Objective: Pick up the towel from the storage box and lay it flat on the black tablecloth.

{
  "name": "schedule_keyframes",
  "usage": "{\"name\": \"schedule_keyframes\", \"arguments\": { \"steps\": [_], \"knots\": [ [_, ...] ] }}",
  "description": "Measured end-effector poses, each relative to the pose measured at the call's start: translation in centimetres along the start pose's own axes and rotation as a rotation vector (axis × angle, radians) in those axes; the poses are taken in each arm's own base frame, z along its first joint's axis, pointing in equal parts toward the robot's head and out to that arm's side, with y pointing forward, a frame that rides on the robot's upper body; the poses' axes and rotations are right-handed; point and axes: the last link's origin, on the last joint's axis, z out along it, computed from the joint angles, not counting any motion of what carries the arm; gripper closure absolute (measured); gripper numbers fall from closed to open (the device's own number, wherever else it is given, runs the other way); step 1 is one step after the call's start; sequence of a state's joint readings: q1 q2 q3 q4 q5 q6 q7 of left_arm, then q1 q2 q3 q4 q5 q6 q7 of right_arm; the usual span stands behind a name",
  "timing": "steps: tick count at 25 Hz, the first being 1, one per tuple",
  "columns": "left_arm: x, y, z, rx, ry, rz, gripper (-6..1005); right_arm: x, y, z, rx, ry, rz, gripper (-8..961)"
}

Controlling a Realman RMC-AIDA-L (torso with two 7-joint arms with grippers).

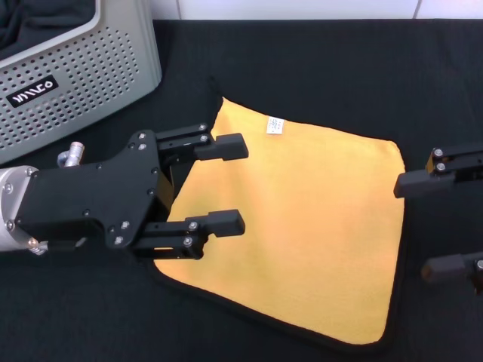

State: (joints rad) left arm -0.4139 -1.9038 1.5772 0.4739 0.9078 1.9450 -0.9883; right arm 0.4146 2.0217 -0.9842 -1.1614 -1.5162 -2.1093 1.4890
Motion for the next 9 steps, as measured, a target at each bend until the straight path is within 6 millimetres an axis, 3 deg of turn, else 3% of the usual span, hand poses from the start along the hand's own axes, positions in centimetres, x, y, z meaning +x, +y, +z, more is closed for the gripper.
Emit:
{"name": "schedule_keyframes", "arguments": {
  "steps": [9],
  "knots": [
    [-0.04, 0.09, -0.15, 0.007, 0.001, -0.001, 287, 0.02, -0.12, 0.06, 0.002, -0.004, 0.0, 312]
  ]
}}
